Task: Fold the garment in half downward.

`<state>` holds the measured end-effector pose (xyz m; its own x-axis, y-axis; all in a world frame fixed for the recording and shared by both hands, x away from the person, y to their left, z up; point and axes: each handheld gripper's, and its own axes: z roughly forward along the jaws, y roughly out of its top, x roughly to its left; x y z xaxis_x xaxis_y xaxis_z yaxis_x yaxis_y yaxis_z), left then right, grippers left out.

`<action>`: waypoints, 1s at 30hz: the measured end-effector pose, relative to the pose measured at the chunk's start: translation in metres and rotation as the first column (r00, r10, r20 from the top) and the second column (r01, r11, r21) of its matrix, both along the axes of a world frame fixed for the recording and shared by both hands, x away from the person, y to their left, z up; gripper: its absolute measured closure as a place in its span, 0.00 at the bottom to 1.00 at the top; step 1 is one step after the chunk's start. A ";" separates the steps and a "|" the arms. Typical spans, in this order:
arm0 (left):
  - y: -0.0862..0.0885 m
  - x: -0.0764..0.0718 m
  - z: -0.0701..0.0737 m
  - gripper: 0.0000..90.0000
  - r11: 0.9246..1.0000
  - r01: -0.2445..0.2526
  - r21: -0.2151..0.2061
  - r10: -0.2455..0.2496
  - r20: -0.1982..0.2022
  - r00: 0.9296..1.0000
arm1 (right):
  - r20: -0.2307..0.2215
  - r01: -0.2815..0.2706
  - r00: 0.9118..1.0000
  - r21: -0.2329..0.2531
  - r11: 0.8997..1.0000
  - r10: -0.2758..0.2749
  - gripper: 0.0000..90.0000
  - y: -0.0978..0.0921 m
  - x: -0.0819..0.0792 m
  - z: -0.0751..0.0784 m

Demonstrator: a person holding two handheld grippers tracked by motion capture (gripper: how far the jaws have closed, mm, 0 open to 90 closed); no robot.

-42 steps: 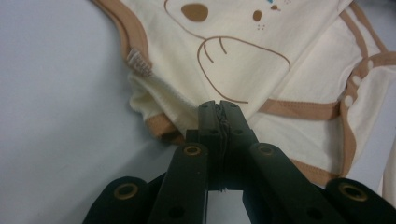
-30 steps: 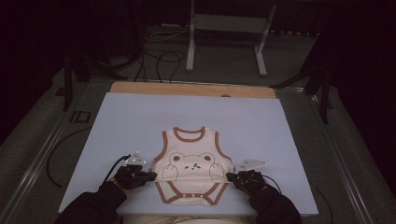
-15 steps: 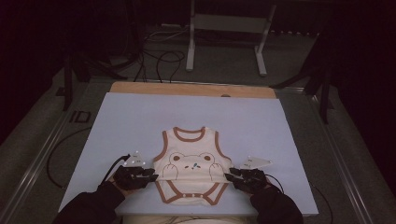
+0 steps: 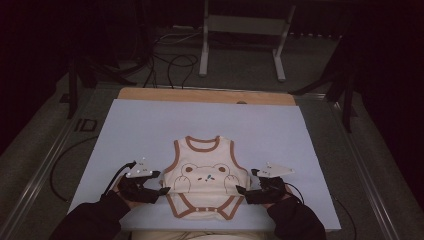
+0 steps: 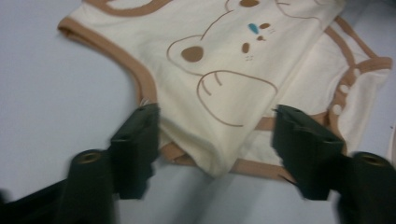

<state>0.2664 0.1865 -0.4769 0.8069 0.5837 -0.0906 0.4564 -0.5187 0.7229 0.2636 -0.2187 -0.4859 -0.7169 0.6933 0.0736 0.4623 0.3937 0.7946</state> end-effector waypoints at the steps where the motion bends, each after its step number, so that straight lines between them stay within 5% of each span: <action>1: 0.000 0.001 0.001 0.24 1.000 0.014 -0.007 -0.014 0.003 1.000 | 0.007 -0.001 1.000 0.005 1.000 0.001 0.16 -0.001 0.001 0.002; 6: 0.003 0.003 0.007 0.02 0.997 0.057 -0.046 -0.057 0.003 0.998 | 0.031 0.004 1.000 0.044 0.999 -0.005 0.13 -0.005 0.006 0.014; 21: 0.003 0.018 0.034 0.01 0.992 0.097 -0.084 -0.094 0.042 0.995 | 0.140 -0.011 0.990 0.035 0.999 0.006 0.12 0.000 0.023 0.051; 30: 0.001 0.030 0.049 0.01 0.991 0.105 -0.088 -0.099 0.068 0.993 | 0.156 -0.043 0.987 0.034 0.998 0.037 0.12 0.008 0.035 0.069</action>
<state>0.2962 0.1880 -0.4283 0.8678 0.4894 -0.0862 0.3560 -0.4912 0.7950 0.2984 -0.2108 -0.4167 -0.7486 0.6628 -0.0153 0.3168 0.3778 0.8700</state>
